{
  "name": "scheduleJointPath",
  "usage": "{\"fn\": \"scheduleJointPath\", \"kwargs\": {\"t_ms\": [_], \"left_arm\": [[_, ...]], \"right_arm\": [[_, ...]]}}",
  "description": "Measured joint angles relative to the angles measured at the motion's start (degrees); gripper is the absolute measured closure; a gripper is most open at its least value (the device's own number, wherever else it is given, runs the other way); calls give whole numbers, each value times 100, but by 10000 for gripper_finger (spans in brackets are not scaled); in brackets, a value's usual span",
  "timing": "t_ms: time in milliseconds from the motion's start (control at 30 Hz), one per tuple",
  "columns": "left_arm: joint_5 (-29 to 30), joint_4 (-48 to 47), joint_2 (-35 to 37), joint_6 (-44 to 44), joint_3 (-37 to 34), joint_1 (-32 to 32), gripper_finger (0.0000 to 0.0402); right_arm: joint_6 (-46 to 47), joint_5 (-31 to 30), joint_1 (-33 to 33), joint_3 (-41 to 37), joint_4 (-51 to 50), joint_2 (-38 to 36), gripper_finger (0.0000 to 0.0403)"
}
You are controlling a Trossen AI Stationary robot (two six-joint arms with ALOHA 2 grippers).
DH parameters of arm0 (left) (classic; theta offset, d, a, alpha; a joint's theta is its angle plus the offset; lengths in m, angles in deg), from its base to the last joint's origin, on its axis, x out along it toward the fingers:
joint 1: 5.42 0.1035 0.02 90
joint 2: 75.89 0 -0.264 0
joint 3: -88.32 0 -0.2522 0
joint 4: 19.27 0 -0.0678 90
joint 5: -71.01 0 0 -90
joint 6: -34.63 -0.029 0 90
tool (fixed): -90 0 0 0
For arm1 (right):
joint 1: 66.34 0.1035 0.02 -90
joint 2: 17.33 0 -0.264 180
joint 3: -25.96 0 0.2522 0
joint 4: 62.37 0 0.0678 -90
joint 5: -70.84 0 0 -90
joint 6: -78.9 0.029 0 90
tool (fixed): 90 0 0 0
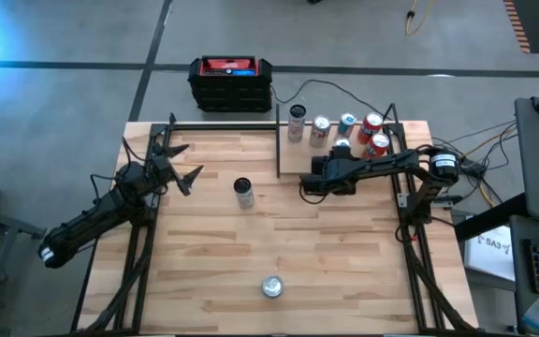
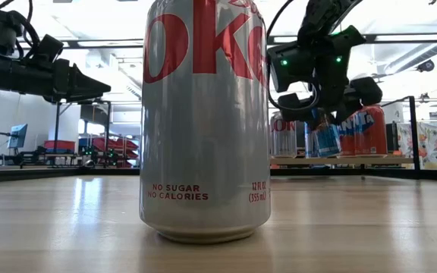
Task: Place canned beverage on shelf
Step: Put the blue soda can on the shelf aligned with the other blue soda can
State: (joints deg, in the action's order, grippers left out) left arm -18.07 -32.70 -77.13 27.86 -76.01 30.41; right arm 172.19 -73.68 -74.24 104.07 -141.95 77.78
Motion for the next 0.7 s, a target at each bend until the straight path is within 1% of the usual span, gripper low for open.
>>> {"fn": "scheduleJointPath", "kwargs": {"t_ms": [367, 467, 700], "left_arm": [[0, 1, -1, 0, -1, -1, 3], [0, 1, -1, -2, 0, -2, 3], [0, -1, -1, 0, 0, -2, 3]], "right_arm": [[77, 69, -13, 0, 6, -7, 146], [79, 99, -35, 0, 13, -7, 125], [76, 53, -40, 0, 25, -7, 51]]}}
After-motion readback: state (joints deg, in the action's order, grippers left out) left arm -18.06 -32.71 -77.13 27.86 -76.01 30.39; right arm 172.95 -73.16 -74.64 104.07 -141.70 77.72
